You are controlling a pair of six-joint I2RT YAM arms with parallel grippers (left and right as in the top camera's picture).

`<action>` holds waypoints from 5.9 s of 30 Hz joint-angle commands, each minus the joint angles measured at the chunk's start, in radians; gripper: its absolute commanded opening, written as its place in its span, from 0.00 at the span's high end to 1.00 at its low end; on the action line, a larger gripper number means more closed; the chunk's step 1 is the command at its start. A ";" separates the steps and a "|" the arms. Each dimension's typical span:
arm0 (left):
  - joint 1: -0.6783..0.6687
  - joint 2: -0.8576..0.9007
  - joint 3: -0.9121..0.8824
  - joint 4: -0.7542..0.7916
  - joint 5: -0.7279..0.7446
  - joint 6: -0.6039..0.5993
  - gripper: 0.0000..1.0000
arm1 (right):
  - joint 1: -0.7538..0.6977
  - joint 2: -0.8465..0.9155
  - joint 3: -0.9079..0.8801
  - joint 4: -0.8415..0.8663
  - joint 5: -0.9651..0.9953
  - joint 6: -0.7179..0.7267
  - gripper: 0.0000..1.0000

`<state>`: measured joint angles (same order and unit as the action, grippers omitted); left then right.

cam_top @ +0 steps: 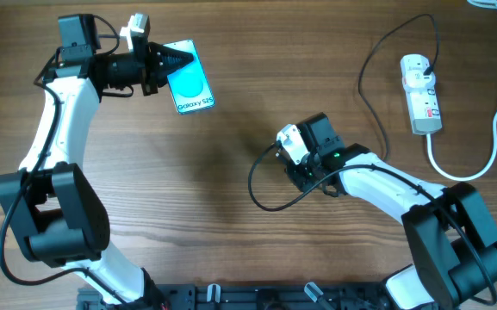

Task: Plug charger to phone and switch on socket
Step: 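Grasp the USB-C plug with the right gripper and lift it, then bring the USB-C plug up to the phone's bottom port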

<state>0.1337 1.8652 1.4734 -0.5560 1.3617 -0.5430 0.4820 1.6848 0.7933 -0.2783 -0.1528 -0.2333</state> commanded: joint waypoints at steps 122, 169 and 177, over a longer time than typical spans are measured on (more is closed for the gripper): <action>-0.277 -0.025 0.010 0.392 -0.231 -0.287 0.96 | 0.129 -0.362 0.317 -0.377 -0.150 0.600 0.96; -0.278 -0.025 0.010 0.322 -0.181 -0.089 0.96 | 0.129 -0.298 0.391 -0.278 -0.154 0.551 0.96; -0.278 -0.025 0.010 0.320 -0.181 -0.088 0.96 | 0.129 -0.303 0.391 -0.281 -0.159 0.550 0.96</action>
<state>-0.1440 1.8652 1.4727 -0.2394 1.1713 -0.6476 0.6144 1.4082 1.1606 -0.5610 -0.3134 0.3279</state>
